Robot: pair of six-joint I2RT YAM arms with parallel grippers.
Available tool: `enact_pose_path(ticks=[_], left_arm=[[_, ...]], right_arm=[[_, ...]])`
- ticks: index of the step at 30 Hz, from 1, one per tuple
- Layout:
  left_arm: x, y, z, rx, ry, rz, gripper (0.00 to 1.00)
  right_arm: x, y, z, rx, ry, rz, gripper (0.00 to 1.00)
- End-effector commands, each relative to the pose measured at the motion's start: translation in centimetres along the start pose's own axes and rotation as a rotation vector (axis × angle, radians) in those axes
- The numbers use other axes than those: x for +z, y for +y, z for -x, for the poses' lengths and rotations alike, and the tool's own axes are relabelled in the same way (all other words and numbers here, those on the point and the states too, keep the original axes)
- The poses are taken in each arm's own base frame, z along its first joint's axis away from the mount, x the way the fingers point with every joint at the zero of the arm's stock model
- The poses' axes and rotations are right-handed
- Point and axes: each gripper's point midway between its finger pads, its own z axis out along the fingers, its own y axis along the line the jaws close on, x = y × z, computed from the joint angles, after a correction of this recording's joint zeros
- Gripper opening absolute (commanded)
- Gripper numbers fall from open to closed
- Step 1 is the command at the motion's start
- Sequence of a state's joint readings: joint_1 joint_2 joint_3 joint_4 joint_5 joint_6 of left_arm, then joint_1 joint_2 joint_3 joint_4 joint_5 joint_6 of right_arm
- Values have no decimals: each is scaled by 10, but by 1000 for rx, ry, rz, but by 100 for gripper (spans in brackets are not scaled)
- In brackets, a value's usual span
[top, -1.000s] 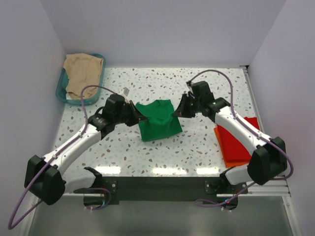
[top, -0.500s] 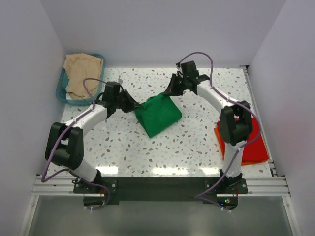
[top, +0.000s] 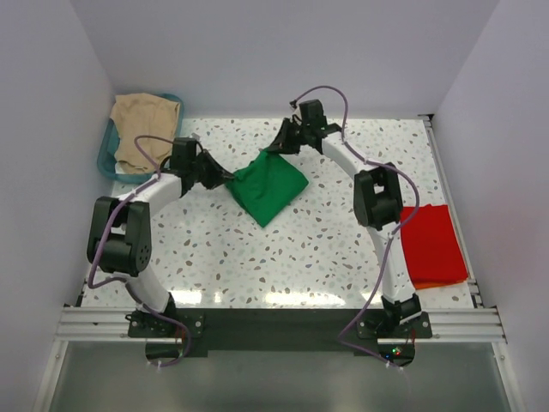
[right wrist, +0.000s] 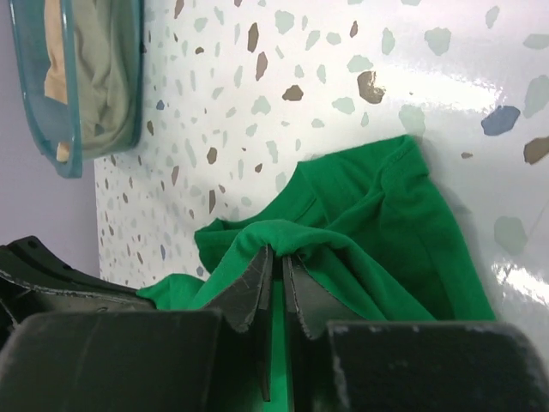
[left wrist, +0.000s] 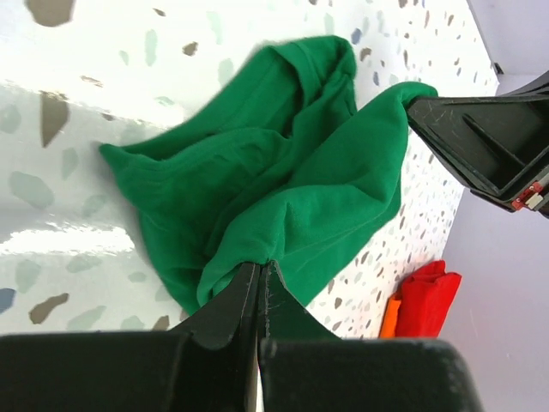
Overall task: Fold and stack the t-shirts
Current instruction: Fold the tshirt
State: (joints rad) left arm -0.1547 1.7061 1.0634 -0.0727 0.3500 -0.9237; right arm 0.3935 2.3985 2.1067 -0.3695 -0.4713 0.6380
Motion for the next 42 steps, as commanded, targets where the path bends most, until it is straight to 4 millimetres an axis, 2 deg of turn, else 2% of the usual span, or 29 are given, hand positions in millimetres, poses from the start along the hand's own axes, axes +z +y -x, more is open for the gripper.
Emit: enact_pose_path(ticks=[1,2,5,7,10,13,14,15,16,17,18,19,20,21,22,23,24,25,26,27,28,29,30,31,32,34,36,40,42], left_arm=[[4,0,21,-14,-38,-30,0],[4,3,21,-23,-41,-23,0],[1,16,30,-49,-75,-16,0],[-1,25,38,-67,-92,-6,0],[-2,39,44,-86,-103,12,0],[-3,49,50,-98,-116,21,11],[-4,50,50,-97,-116,21,21],[-8,55,57,-107,-132,24,28],[-12,54,60,-102,-144,20,39],[-15,55,63,-97,-154,26,45],[-18,56,68,-97,-170,28,48],[-23,54,71,-92,-184,28,50],[-26,52,74,-87,-193,27,50],[-29,49,76,-78,-200,22,50],[-33,41,79,-58,-218,9,47],[-34,33,81,-24,-231,5,46],[-32,20,75,16,-226,1,44],[-30,20,68,37,-216,50,41],[-30,5,72,86,-228,44,39],[-23,-8,57,122,-203,42,35],[-17,-8,54,137,-202,65,25],[-13,-16,53,155,-201,56,22],[-5,-25,41,178,-177,46,17],[7,-20,34,185,-150,62,8],[13,-25,32,198,-141,58,6],[36,-16,16,206,-86,79,0],[49,-12,11,200,-57,84,0],[73,26,7,188,-46,184,0],[74,42,11,172,-58,238,0]], right_arm=[[5,28,22,-31,-48,123,8],[10,24,21,-32,-46,126,14],[16,29,29,-59,-65,156,18],[13,38,39,-83,-92,178,25],[11,44,48,-92,-117,192,45],[2,46,53,-97,-128,183,56],[-3,46,56,-99,-137,178,58],[-5,36,52,-86,-126,157,59],[-20,45,59,-97,-153,159,59],[-20,31,50,-75,-134,128,59],[-24,29,47,-80,-136,117,58],[-42,41,53,-98,-168,123,56],[-45,38,49,-100,-170,110,53],[-44,25,32,-92,-140,77,50],[-46,21,26,-89,-133,71,46],[-57,29,25,-101,-147,85,40],[-53,15,8,-84,-122,66,37],[-53,11,2,-83,-116,60,35],[-57,13,-2,-93,-116,60,33],[-53,3,-15,-88,-95,34,32],[-51,0,-18,-93,-91,31,31],[-48,-3,-23,-92,-80,27,29],[-42,-9,-30,-87,-53,19,27],[-39,-12,-33,-84,-43,16,27],[-36,-12,-33,-89,-42,10,27],[-26,-27,-41,-73,-12,-23,26],[-22,-36,-46,-66,11,-45,25],[-16,-59,-60,-38,46,-102,25],[-16,-70,-66,-27,59,-131,25]])
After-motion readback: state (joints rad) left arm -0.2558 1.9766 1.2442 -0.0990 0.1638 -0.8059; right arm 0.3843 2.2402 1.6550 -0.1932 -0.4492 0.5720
